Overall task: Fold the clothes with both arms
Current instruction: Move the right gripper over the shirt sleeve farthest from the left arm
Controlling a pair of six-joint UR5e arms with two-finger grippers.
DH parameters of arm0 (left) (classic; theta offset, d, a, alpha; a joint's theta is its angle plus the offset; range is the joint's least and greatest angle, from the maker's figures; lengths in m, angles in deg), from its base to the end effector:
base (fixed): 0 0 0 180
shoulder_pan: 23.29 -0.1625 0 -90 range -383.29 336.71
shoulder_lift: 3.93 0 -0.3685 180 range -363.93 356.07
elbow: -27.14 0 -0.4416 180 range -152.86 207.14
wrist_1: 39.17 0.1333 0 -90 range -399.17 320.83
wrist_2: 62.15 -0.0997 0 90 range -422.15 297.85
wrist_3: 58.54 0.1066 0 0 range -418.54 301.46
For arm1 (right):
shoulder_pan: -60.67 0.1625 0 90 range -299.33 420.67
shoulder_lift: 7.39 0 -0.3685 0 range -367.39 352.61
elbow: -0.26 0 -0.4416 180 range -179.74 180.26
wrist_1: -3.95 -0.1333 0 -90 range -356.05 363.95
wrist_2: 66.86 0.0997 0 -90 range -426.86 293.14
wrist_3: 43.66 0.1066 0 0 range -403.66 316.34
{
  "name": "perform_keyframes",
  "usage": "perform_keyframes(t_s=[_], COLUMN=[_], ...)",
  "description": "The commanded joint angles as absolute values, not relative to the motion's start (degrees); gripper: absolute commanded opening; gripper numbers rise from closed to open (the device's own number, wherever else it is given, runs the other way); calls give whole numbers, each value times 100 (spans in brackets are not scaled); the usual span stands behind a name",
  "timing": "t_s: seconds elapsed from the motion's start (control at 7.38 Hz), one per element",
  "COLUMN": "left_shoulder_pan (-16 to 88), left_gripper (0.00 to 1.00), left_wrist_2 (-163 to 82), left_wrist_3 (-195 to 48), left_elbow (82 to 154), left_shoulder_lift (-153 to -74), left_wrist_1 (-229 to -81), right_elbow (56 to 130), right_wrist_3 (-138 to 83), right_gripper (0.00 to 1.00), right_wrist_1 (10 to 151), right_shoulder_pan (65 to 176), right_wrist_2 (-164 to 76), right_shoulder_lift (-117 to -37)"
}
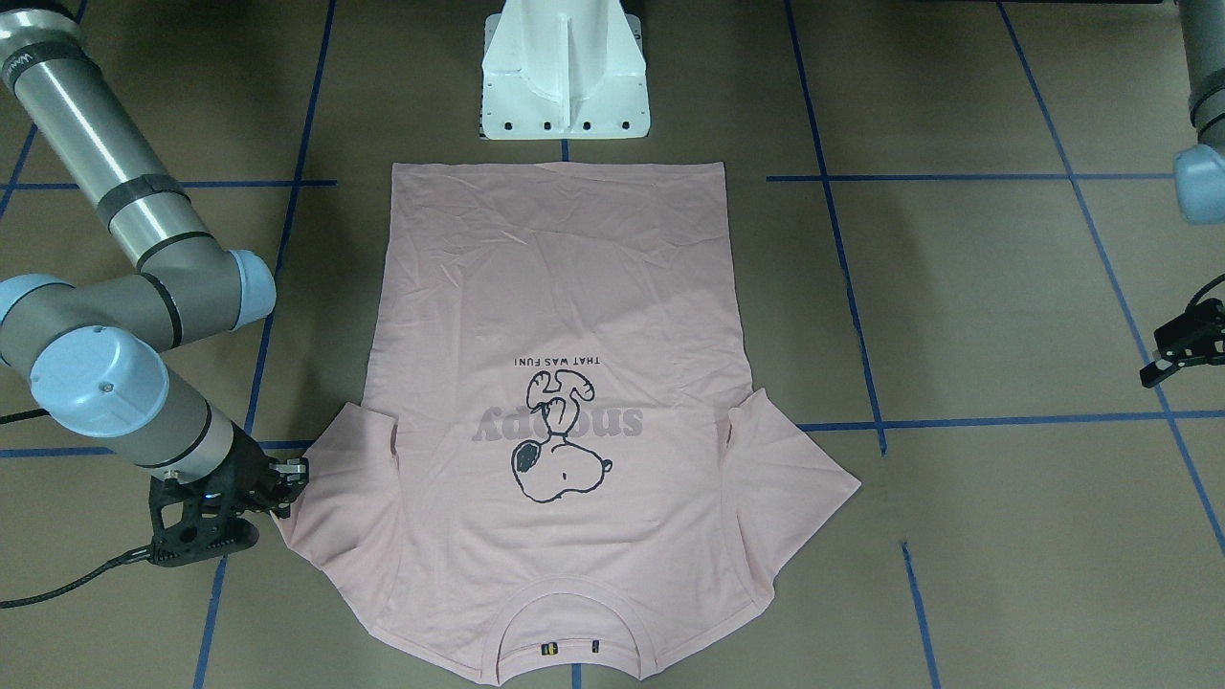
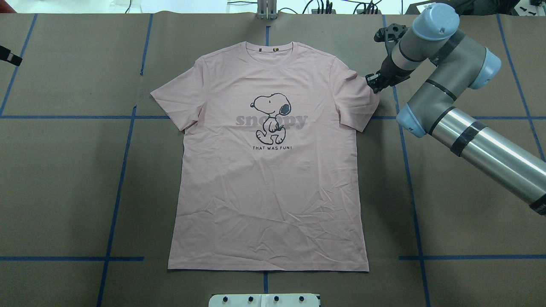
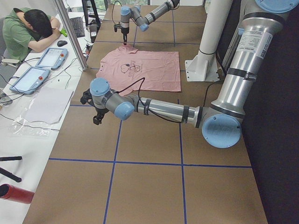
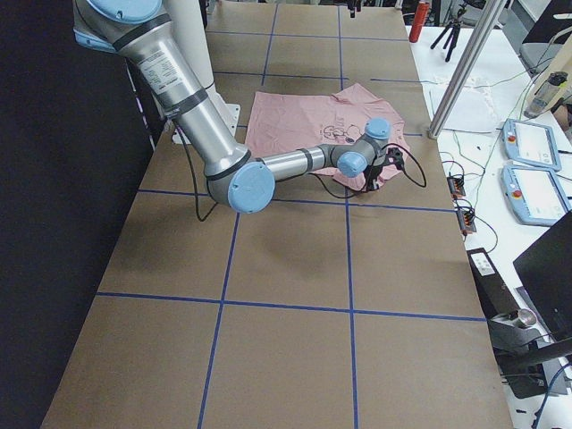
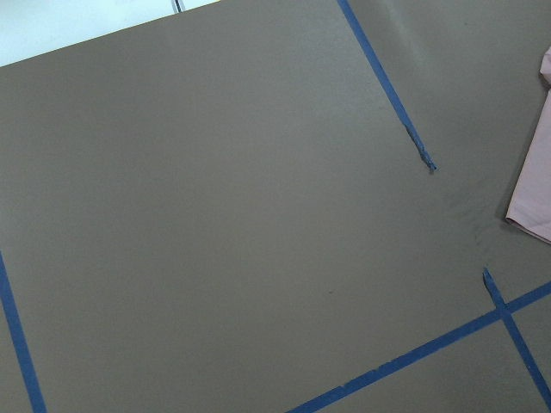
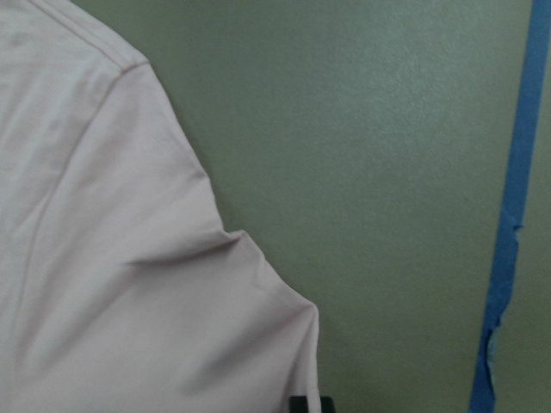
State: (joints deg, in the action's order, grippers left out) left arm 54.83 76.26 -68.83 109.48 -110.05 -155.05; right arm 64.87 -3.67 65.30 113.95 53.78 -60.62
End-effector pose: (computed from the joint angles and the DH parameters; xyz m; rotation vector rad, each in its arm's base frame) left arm 0.0837 -0.6582 0.4537 0.3952 0.9124 0.2784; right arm -0.4083 -0.6795 0.3767 0.2163 -0.8243 -0.1332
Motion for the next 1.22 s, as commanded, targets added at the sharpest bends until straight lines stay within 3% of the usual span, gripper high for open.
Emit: perform_keyframes(t_s=[0.0, 0.54, 0.95, 1.08], left_shoulder_pan=[5485, 5485, 5485, 5476], left_gripper=[100, 100, 100, 100], left_wrist_2=[7627, 7636, 7627, 7627], left_wrist_3=[-6883, -6865, -6891, -6891], left_elbow=[10949, 10949, 10941, 10941], left_shoulder_lift=[-11001, -11001, -11010, -11019], left_wrist_1=[-15501, -15510, -15510, -15519], right_elbow=[6687, 6750, 5846, 5835], right_wrist_3=[-306, 526, 547, 547], right_gripper=[0, 0, 0, 25], right_wrist_1=[6521, 6503, 6486, 6477], right_shoulder_pan=[11393, 10586, 10585, 10593], right_wrist_2=[5425, 5041, 4723, 4722], right_shoulder_lift=[-5978, -5277, -4634, -4624])
